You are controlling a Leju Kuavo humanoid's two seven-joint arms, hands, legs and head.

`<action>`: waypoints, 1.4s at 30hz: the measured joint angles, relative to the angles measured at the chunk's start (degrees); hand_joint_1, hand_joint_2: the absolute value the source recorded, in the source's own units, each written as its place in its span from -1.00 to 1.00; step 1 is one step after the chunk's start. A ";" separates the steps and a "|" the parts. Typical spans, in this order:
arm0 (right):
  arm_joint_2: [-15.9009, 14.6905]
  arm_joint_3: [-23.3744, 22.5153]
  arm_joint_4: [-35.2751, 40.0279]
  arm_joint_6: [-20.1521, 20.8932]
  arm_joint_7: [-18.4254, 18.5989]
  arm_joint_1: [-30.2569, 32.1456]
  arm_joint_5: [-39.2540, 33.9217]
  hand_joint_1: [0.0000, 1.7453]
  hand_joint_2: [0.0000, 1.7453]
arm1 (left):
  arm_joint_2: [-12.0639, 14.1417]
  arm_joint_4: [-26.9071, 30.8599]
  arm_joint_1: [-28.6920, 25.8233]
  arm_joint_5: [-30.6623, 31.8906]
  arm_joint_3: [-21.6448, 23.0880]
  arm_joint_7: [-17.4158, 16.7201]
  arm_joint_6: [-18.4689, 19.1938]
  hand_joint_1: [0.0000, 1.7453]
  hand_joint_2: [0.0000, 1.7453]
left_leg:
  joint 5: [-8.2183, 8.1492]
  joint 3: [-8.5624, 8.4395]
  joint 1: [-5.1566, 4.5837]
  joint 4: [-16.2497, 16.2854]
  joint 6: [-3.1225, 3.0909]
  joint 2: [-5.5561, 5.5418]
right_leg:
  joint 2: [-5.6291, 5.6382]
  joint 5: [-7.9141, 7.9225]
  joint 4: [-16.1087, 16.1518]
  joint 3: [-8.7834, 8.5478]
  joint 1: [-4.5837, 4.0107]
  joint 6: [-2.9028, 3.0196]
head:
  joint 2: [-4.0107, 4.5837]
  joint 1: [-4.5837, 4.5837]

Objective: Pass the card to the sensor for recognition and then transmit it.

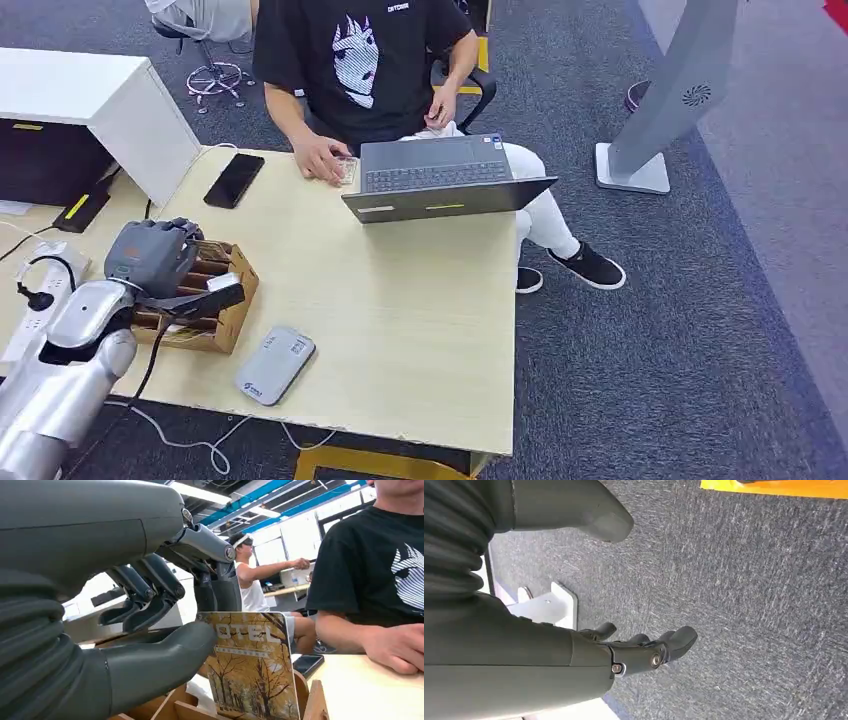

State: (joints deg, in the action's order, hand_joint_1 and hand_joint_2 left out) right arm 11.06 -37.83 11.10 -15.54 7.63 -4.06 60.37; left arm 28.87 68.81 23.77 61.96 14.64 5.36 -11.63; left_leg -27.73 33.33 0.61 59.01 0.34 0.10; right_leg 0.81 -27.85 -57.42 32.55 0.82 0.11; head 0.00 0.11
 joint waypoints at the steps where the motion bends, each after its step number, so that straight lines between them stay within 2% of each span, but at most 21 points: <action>1: 0.00 -0.02 0.00 0.04 0.00 0.00 -0.02 -1.00 1.00 | 0.00 0.00 0.00 0.00 0.00 0.00 0.00 1.00 1.00 | 0.00 0.00 0.00 0.00 0.00 0.00 | 0.00 0.00 0.00 0.00 0.00 0.00 | 0.00 -0.02; 25: 0.00 -0.41 0.00 0.02 -0.09 0.00 0.00 -1.00 1.00 | 0.17 0.00 0.00 0.02 0.00 0.13 -0.77 1.00 1.00 | 0.00 0.00 0.00 0.00 0.00 0.00 | 0.00 0.00 0.00 0.00 0.00 0.00 | 0.00 -0.02; 30: 0.00 -0.42 0.00 -0.24 0.02 0.00 0.30 -1.00 1.00 | 0.37 0.67 0.07 0.79 -1.15 -0.39 -6.53 1.00 1.00 | 0.00 0.00 0.01 0.00 0.00 0.01 | 0.01 0.00 0.00 0.01 -0.01 0.00 | 0.00 0.00; 35: 0.02 -0.42 0.00 -0.74 0.02 0.03 1.01 -1.00 1.00 | 1.88 7.22 0.81 0.66 -5.03 -0.70 -11.98 1.00 1.00 | 0.00 0.00 0.02 0.00 0.00 0.01 | 0.01 0.00 0.00 0.00 -0.02 0.00 | 0.00 0.00; 38: 0.04 -0.42 0.00 -1.09 0.02 0.06 1.27 -1.00 1.00 | 1.94 14.30 0.87 0.63 -9.24 1.35 -21.45 1.00 1.00 | 0.00 0.00 0.02 0.00 0.00 0.01 | 0.02 0.00 0.00 0.00 -0.04 0.00 | 0.00 -0.04; 39: 0.09 -0.42 0.00 -1.16 0.04 0.06 1.42 -1.00 1.00 | 1.86 16.84 0.88 0.68 -10.53 1.49 -22.42 1.00 1.00 | 0.00 0.00 0.00 0.00 0.00 0.01 | 0.02 0.00 0.00 0.00 -0.04 0.00 | 0.00 -0.02; 42: 0.33 -0.42 0.00 -1.16 0.13 0.06 1.84 -1.00 1.00 | 1.64 22.37 0.88 0.77 -13.66 1.66 -22.27 1.00 1.00 | 0.00 0.00 -0.01 0.00 0.00 0.00 | 0.01 0.00 0.00 0.00 -0.04 0.00 | 0.00 -0.02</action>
State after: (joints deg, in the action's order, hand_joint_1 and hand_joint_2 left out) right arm 11.39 -38.25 11.10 -16.70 7.76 -4.00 62.21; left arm 30.51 91.17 24.64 62.73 0.98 7.02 -33.90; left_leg -27.73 33.33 0.60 59.02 0.34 0.11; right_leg 0.81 -27.85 -57.42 32.55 0.78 0.11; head 0.00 0.09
